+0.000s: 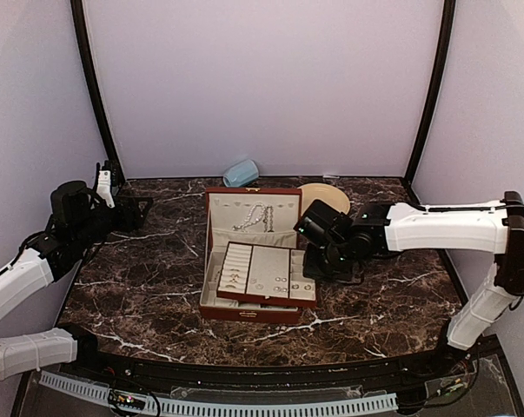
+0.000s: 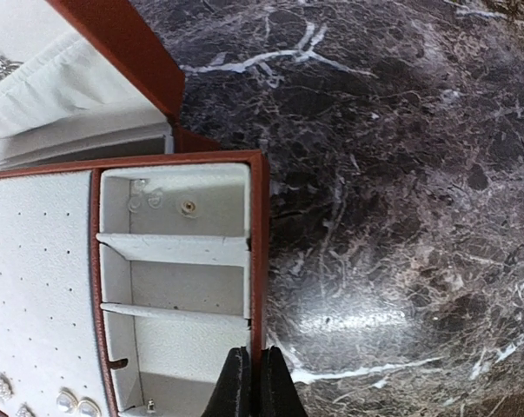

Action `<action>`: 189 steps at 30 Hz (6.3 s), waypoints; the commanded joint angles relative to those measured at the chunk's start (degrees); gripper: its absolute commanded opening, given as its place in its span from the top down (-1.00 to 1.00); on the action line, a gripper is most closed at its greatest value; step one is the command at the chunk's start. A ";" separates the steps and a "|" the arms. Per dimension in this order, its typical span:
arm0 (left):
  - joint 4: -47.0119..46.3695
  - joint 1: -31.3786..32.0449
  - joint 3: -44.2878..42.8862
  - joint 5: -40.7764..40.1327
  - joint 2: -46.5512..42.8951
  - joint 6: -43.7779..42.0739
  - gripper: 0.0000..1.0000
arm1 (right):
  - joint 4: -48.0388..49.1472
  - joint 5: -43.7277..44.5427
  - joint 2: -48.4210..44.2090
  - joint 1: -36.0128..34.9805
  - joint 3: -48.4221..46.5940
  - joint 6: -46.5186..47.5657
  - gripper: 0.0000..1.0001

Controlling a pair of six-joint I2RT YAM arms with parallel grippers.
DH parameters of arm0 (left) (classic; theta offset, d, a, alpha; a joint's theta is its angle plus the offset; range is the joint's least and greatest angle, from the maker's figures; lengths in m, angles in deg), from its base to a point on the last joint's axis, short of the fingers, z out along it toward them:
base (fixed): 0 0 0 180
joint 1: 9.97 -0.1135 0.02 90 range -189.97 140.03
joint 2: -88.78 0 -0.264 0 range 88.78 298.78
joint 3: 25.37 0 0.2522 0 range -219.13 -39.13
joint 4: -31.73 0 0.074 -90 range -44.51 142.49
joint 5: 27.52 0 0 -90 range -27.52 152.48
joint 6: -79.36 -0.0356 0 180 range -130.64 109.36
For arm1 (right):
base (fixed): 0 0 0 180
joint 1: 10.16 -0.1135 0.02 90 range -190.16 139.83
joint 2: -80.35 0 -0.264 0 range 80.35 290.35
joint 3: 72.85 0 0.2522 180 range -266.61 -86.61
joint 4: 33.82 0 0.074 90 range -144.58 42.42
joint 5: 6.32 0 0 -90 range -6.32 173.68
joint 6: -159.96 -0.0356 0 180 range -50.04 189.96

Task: Organize the mixed jewelry
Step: Place the compartment layer in the jewelry box, then close the lid of the jewelry box.

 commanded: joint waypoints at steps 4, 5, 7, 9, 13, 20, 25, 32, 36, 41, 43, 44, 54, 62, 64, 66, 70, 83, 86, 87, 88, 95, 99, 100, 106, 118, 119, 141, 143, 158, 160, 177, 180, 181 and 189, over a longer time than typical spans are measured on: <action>0.04 -0.30 0.18 1.45 -0.66 0.65 -0.42 | 0.07 4.60 7.57 -2.49 -10.11 -0.88 1.00; 0.08 -0.30 0.19 1.31 -0.71 0.61 -0.43 | -0.87 5.05 8.84 -2.85 -11.57 -0.70 1.00; 0.19 -0.32 0.21 1.05 -0.82 0.50 -0.43 | -2.65 5.91 10.90 -3.60 -13.99 -0.58 1.00; 0.20 -0.30 0.14 1.04 -0.83 0.51 -0.42 | -3.88 5.95 12.56 -4.14 -15.75 -0.73 1.00; 0.36 -0.30 0.05 1.03 -0.76 0.41 -0.42 | -5.58 7.22 14.70 -5.25 -17.32 -2.01 1.00; 0.51 -0.30 0.00 0.95 -0.67 0.41 -0.43 | -4.37 7.04 16.05 -5.70 -16.54 -3.20 1.00; 0.64 -0.30 0.03 0.58 -0.90 0.23 -0.42 | -5.08 7.88 16.08 -5.72 -15.83 -3.88 1.00; 0.73 -0.35 -0.02 0.47 -0.85 0.17 -0.43 | -4.56 9.39 16.04 -5.28 -16.15 -3.45 1.00; 0.82 -0.31 0.04 0.40 -0.84 0.09 -0.42 | -3.74 8.99 16.45 -5.19 -16.30 -2.43 1.00; 0.82 -0.30 -0.04 0.44 -0.85 0.03 -0.43 | -2.29 8.04 17.15 -5.19 -15.83 -1.75 1.00; 0.86 -0.30 -0.04 0.38 -0.85 0.03 -0.43 | -1.91 8.02 17.43 -5.19 -15.83 -1.47 1.00; 0.90 -0.30 -0.04 0.39 -0.85 0.00 -0.43 | -1.58 7.97 17.46 -5.20 -15.75 -1.02 1.00; 0.91 -0.30 -0.04 0.44 -0.76 -0.03 -0.43 | -1.68 7.85 18.06 -5.20 -15.38 -0.98 1.00; 0.99 -0.30 -0.13 0.58 -0.59 -0.02 -0.43 | -2.56 8.44 17.49 -5.20 -15.82 -1.07 0.70; 0.99 -0.30 -0.13 0.57 -0.57 -0.02 -0.43 | -2.59 8.54 17.25 -5.19 -15.83 -0.96 0.57; 0.99 -0.30 -0.13 0.59 -0.58 -0.04 -0.43 | -2.61 8.61 17.02 -5.19 -15.83 -0.92 0.54; 1.00 -0.30 -0.21 0.59 -0.58 -0.04 -0.43 | -2.82 9.04 16.26 -5.19 -15.83 -0.92 0.52; 0.73 -0.30 -0.98 1.62 -0.69 -0.70 -0.43 | 6.09 12.34 -0.81 -2.54 -6.88 10.52 -0.37; -0.24 -0.30 -2.13 5.13 -0.36 -2.11 -0.44 | 15.88 6.75 -7.55 2.08 -0.39 17.72 -0.73; -0.46 -0.30 -2.32 5.47 0.07 -1.87 -0.45 | 19.21 3.70 -9.45 4.20 1.64 19.71 -0.82; -1.04 -0.30 -2.68 6.59 0.31 -1.20 -0.47 | 22.93 -0.36 -10.84 6.58 3.32 21.41 -0.90; -13.10 0.40 -4.56 20.03 9.80 8.24 -0.56 | 38.07 -19.10 -11.06 17.59 4.87 32.69 -0.97; -19.63 1.16 -9.50 27.17 18.26 13.27 -0.56 | 43.97 -26.66 -6.75 21.63 2.15 35.96 -0.97; -20.70 1.26 -11.26 27.96 19.56 14.13 -0.56 | 44.50 -27.56 -5.47 22.58 1.12 36.66 -0.97; -24.84 2.44 -19.90 34.20 33.48 17.79 -0.57 | 47.32 -35.21 1.15 24.78 -4.79 39.55 -0.97; -27.92 6.21 -30.89 49.44 49.18 19.16 -0.56 | 40.60 -46.00 10.82 25.49 -14.29 44.13 -0.97; -27.35 6.38 -31.03 50.32 49.21 18.79 -0.56 | 39.77 -46.00 10.94 25.48 -14.47 44.13 -0.97; -1.66 9.50 -13.91 54.07 29.88 4.00 -0.57 | 31.76 -54.35 -2.20 15.84 0.78 42.85 -0.85; 2.22 9.61 -12.31 52.86 26.94 1.86 -0.56 | 31.49 -51.66 -3.83 13.98 2.48 41.58 -0.83; 9.21 20.86 -1.75 25.43 9.96 6.30 0.11 | 39.90 -25.80 -4.92 -1.04 11.62 20.33 -0.07; 8.09 24.15 -0.56 23.38 11.22 7.79 0.16 | 40.20 -26.02 -3.35 -2.61 11.36 19.53 0.02; 5.31 33.78 2.96 17.31 25.31 7.63 0.42 | 40.60 -25.64 2.47 -5.15 15.64 15.98 0.23; 3.97 33.92 4.79 17.19 25.48 8.74 0.43 | 41.65 -26.04 3.16 -5.22 17.62 15.08 0.23; 3.34 33.98 5.65 17.21 25.41 9.16 0.43 | 41.79 -25.96 3.17 -5.20 18.26 14.81 0.24; 3.43 34.08 1.42 12.80 21.27 8.14 0.03 | 38.86 -22.26 -0.77 -5.20 12.99 21.32 -0.01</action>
